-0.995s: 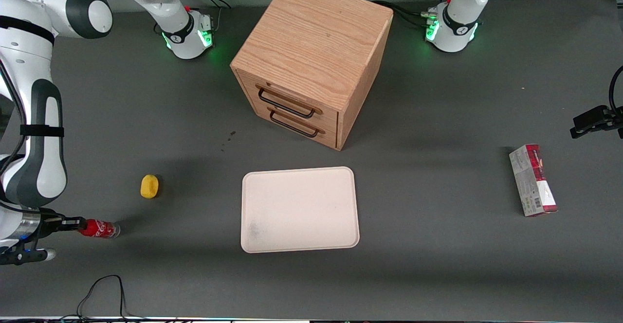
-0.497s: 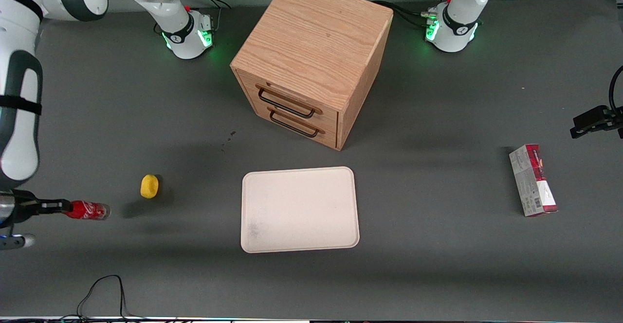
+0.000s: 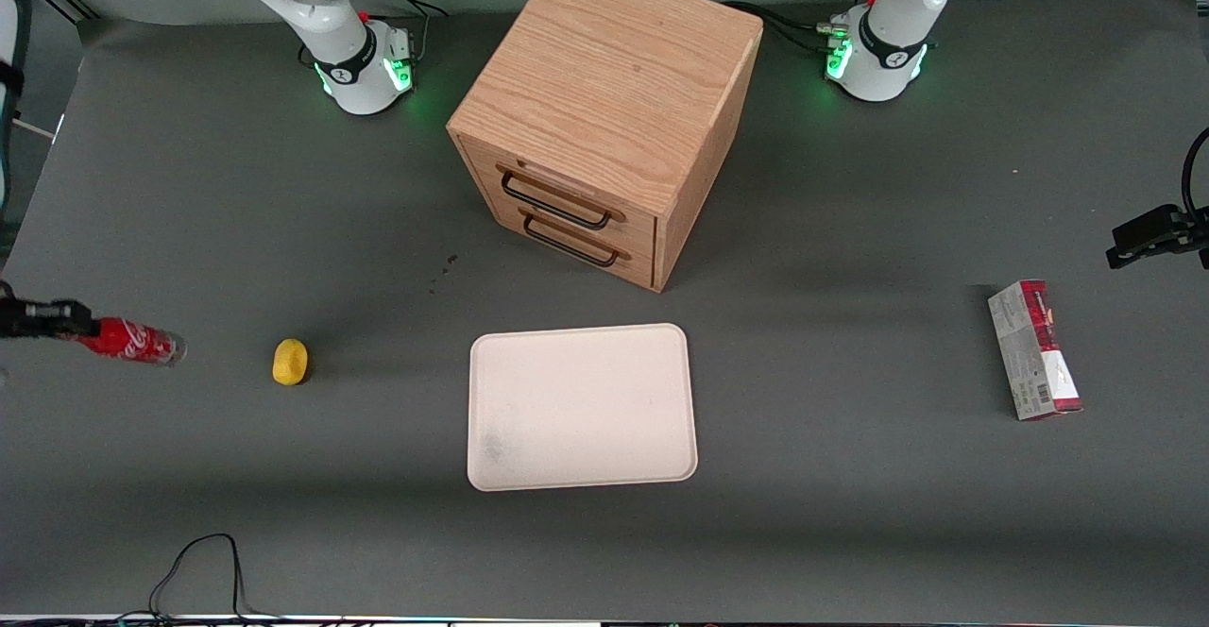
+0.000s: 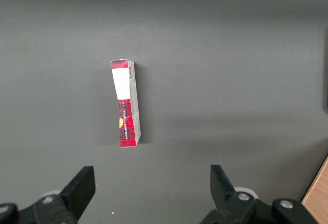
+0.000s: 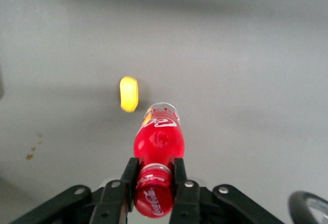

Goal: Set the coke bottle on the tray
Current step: 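Lift the held bottle up off the table with the right gripper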

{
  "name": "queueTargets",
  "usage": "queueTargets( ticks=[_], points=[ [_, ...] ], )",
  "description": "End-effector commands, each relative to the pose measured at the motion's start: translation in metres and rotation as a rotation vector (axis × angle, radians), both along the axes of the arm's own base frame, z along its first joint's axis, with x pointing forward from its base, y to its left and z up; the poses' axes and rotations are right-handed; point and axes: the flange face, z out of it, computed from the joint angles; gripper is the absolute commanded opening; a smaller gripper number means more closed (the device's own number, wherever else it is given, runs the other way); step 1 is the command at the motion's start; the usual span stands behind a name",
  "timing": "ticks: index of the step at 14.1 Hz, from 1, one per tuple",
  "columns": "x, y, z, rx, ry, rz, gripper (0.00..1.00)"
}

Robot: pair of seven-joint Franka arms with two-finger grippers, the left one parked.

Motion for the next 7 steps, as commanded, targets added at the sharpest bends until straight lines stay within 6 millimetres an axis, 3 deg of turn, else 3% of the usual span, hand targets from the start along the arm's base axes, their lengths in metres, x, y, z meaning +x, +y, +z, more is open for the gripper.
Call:
queueTargets(
  ticks=[1, 2, 3, 7],
  points=[
    [-0.077, 0.015, 0.025, -0.009, -0.046, 0.023, 0.0],
    [-0.093, 0.018, 0.037, -0.012, -0.058, 0.022, 0.0],
    [-0.096, 0.019, 0.041, -0.012, -0.057, 0.023, 0.0],
    [-0.084, 0.041, 0.046, -0.014, -0.061, 0.03, 0.0]
  ],
)
